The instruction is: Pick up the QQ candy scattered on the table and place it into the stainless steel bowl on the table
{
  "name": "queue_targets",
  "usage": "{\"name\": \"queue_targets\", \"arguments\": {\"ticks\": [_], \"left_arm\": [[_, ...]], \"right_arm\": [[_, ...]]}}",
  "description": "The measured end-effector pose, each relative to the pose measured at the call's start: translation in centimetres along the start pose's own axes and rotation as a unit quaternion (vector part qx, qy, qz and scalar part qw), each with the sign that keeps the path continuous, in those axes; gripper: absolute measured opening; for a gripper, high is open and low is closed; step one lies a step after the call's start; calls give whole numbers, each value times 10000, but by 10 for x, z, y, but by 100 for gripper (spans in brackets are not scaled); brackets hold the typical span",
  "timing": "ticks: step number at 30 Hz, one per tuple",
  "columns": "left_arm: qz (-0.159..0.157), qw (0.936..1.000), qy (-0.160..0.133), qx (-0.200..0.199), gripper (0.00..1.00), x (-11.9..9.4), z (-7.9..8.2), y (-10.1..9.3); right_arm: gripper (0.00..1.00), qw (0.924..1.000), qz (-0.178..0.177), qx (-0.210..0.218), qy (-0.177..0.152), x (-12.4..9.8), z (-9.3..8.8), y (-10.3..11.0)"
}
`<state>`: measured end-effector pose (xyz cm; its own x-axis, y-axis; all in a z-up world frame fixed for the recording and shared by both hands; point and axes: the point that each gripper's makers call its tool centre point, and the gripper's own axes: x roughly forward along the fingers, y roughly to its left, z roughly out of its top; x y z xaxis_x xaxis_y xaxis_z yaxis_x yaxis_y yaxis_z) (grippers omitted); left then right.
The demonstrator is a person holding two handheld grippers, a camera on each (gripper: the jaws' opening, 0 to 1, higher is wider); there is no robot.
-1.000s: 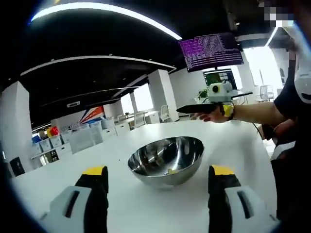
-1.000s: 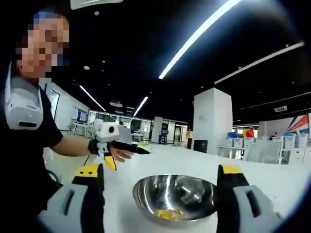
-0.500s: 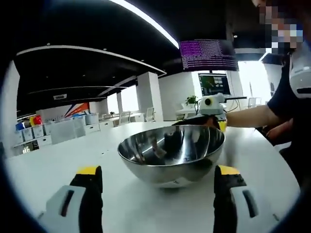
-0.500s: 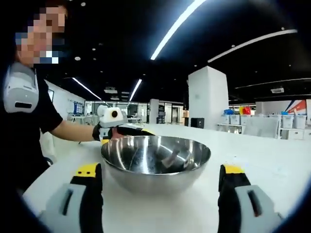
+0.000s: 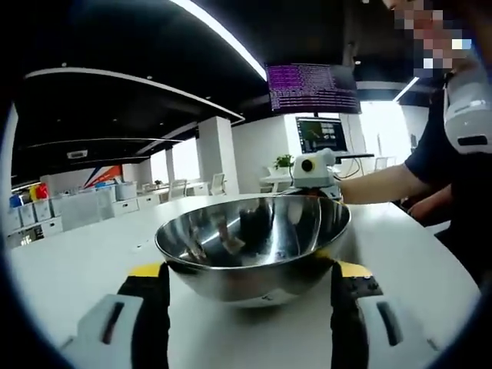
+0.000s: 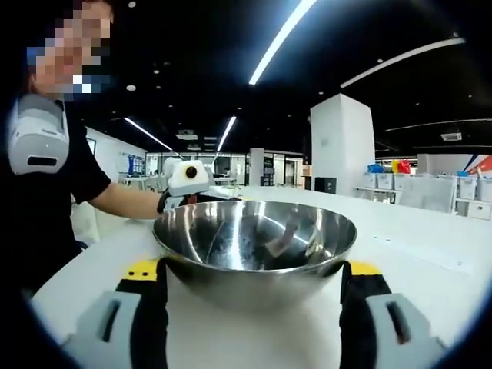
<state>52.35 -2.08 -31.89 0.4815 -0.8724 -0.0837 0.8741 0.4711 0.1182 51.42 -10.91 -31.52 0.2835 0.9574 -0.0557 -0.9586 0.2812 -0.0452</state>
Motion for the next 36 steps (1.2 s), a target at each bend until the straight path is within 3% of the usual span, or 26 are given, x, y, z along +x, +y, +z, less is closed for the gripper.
{"name": "queue_targets", "arguments": {"ticks": [12,16,21,25,29,31,36], "left_arm": [[43,9995,285,130,87,-2,2,-11],[47,9998,177,122,87,-8,13,-16],[65,9996,69,250,87,-14,40,-22],[53,9993,64,361,87,-14,76,-15],[29,9994,-101,328,87,-11,109,0],[22,9994,-133,332,87,-6,122,11],[37,9984,9,563,87,13,131,46]], "right_arm": [[87,9994,-45,-26,328,-7,0,10],[87,9999,-36,27,150,-12,9,15],[87,10000,-50,-79,19,-15,33,22],[87,9996,-115,-248,13,-20,71,16],[86,9986,-209,-437,-214,-23,115,-5],[86,9982,-264,-509,-199,-21,127,-19],[84,9966,-408,-713,-16,-13,134,-55]]}}
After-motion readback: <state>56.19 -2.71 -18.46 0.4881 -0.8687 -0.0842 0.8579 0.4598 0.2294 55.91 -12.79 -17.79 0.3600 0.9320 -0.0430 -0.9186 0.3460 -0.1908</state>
